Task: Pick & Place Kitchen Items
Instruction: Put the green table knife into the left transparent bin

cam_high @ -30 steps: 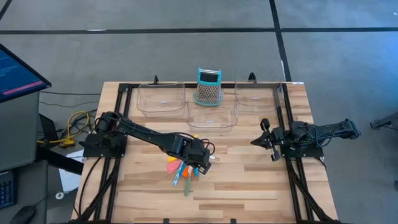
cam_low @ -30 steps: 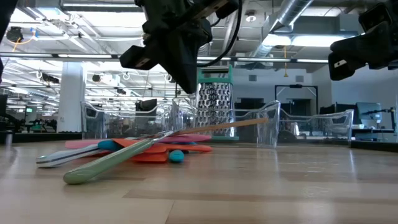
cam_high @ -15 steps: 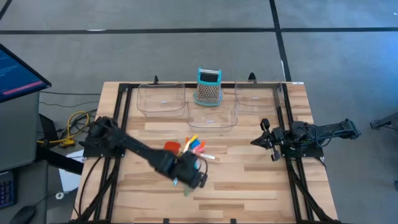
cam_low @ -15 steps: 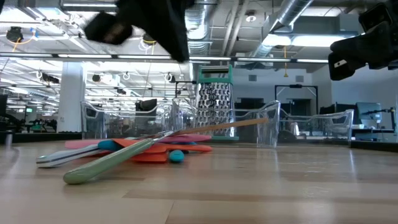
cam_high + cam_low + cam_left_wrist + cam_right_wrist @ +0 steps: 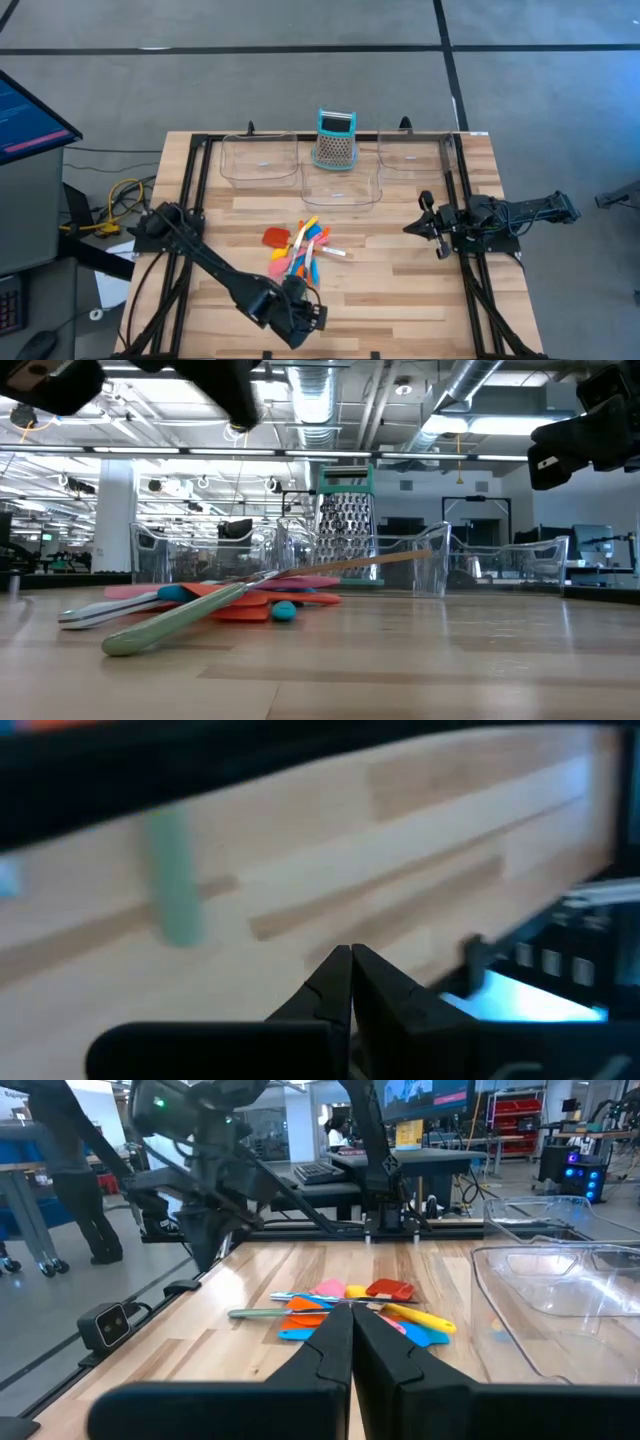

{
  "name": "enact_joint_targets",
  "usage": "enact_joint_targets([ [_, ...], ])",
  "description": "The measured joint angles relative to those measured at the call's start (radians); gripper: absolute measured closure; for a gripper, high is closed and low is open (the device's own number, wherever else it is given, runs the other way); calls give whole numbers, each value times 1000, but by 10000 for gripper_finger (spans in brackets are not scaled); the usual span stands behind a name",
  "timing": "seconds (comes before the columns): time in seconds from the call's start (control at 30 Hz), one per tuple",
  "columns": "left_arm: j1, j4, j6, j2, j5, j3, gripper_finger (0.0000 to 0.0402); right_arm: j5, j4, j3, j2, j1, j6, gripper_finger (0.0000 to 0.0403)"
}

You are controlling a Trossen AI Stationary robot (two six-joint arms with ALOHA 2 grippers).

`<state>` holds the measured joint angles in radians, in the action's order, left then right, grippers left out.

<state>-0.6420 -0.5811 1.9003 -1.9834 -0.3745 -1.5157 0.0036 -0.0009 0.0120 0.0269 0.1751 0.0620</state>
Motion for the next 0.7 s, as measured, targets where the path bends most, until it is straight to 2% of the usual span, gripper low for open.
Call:
enact_joint_targets([
  [0.2, 33, 72, -139, -109, -32, -178, 400, -4, -1, 0, 0, 1, 44, 403],
  [0.33, 65, 71, -281, -194, -36, -333, 400, -4, -1, 0, 0, 1, 45, 403],
  [0.43, 79, 65, -352, -239, -36, -404, 400, -4, -1, 0, 0, 1, 45, 403],
  [0.57, 82, -4, -349, -258, 14, -420, 400, -4, -1, 0, 0, 1, 45, 403],
  [0.7, 74, -190, -249, -250, 107, -418, 400, -4, -1, 0, 0, 1, 45, 403],
])
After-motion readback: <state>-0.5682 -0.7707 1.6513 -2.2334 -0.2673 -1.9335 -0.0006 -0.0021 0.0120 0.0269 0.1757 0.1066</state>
